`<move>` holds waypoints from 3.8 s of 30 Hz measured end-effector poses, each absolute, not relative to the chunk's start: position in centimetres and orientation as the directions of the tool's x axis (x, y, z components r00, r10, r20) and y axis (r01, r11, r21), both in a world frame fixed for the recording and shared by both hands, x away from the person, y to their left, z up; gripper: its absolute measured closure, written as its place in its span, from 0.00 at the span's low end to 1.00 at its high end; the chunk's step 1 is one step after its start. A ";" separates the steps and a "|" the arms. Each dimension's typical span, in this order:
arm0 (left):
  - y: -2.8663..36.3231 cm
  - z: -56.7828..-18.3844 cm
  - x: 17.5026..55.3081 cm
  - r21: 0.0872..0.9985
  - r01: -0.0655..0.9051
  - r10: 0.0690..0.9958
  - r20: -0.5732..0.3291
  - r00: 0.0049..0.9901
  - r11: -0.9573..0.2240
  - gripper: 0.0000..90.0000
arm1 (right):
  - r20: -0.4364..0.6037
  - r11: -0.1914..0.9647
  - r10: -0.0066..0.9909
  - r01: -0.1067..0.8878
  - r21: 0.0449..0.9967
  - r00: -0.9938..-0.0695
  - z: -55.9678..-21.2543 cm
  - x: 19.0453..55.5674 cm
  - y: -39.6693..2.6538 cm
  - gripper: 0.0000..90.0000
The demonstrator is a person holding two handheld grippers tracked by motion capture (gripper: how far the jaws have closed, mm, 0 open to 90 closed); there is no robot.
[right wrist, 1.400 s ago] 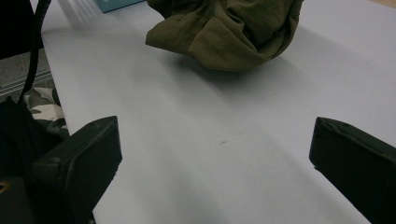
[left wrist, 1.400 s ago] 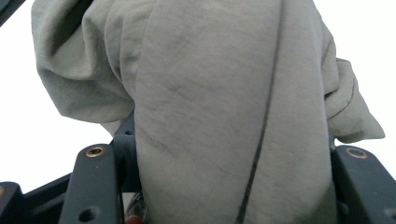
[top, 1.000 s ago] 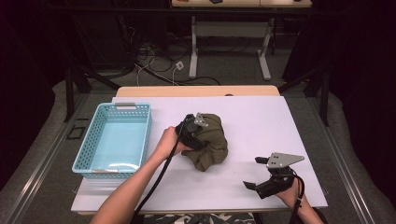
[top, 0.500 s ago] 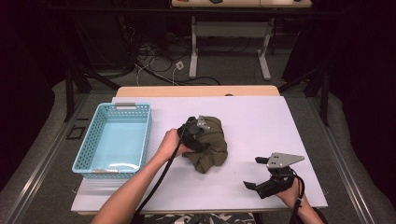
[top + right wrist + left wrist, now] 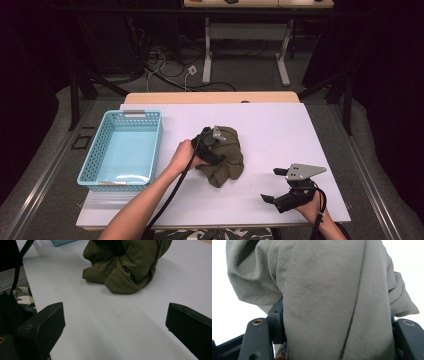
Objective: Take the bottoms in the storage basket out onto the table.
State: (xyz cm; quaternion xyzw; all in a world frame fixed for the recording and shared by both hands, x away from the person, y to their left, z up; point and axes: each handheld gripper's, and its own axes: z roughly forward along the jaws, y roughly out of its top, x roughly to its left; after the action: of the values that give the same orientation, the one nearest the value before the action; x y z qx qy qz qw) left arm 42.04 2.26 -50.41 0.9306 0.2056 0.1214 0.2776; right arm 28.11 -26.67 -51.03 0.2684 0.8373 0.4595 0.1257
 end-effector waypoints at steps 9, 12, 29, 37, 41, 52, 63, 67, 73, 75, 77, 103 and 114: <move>2.2 -50.6 42.1 0.563 0.321 0.456 0.113 0.883 -0.761 0.32 | 0.037 0.434 0.566 0.336 0.836 -0.824 -51.1 28.2 -26.7 0.03; 2.1 -50.6 42.2 0.563 0.324 0.459 0.114 0.881 -0.761 0.30 | 0.038 0.433 0.567 0.337 0.836 -0.823 -51.1 28.2 -26.8 0.03; 2.3 -50.5 42.2 0.556 0.348 0.470 0.087 0.878 -0.754 0.15 | 0.042 0.433 0.561 0.335 0.837 -0.827 -51.0 28.2 -26.6 0.03; 2.7 -50.1 42.1 0.548 0.364 0.480 0.079 0.874 -0.753 0.05 | 0.042 0.432 0.561 0.336 0.837 -0.827 -51.0 28.2 -26.6 0.03; 2.9 -49.9 41.9 0.546 0.368 0.489 0.088 0.868 -0.752 0.00 | 0.040 0.434 0.562 0.336 0.836 -0.826 -51.0 28.2 -26.5 0.03; 4.1 -48.4 40.9 0.548 0.358 0.493 0.115 0.863 -0.756 0.00 | 0.042 0.435 0.562 0.338 0.834 -0.826 -51.0 28.2 -26.5 0.03; 5.7 -47.4 39.4 0.548 0.349 0.496 0.141 0.857 -0.760 0.00 | 0.039 0.435 0.564 0.337 0.835 -0.825 -51.0 28.2 -26.5 0.03; 6.5 -47.3 38.8 0.550 0.352 0.502 0.144 0.853 -0.757 0.00 | 0.039 0.437 0.564 0.338 0.833 -0.825 -51.0 28.2 -26.5 0.03; 7.7 -47.0 37.9 0.552 0.356 0.509 0.148 0.848 -0.754 0.00 | 0.038 0.438 0.565 0.339 0.833 -0.824 -51.0 28.2 -26.5 0.03; 8.0 -47.0 37.5 0.553 0.355 0.509 0.149 0.848 -0.754 0.00 | 0.037 0.438 0.566 0.339 0.833 -0.824 -51.0 28.2 -26.5 0.03; 8.3 -46.9 37.2 0.552 0.353 0.507 0.153 0.848 -0.756 0.00 | 0.038 0.438 0.566 0.339 0.833 -0.823 -51.0 28.2 -26.5 0.03; 11.6 -46.3 33.1 0.572 0.354 0.532 0.174 0.829 -0.739 0.00 | 0.036 0.443 0.566 0.340 0.830 -0.824 -51.0 28.2 -26.5 0.03; 12.8 -46.4 31.3 0.584 0.354 0.541 0.177 0.822 -0.730 0.00 | 0.038 0.441 0.567 0.342 0.829 -0.823 -51.1 28.2 -26.4 0.03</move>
State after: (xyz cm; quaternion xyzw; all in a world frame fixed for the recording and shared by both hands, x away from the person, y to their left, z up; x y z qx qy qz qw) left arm 31.29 12.77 -46.43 0.9144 0.2447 0.1701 0.2740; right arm 28.22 -26.44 -51.07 0.2706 0.8399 0.4539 0.1237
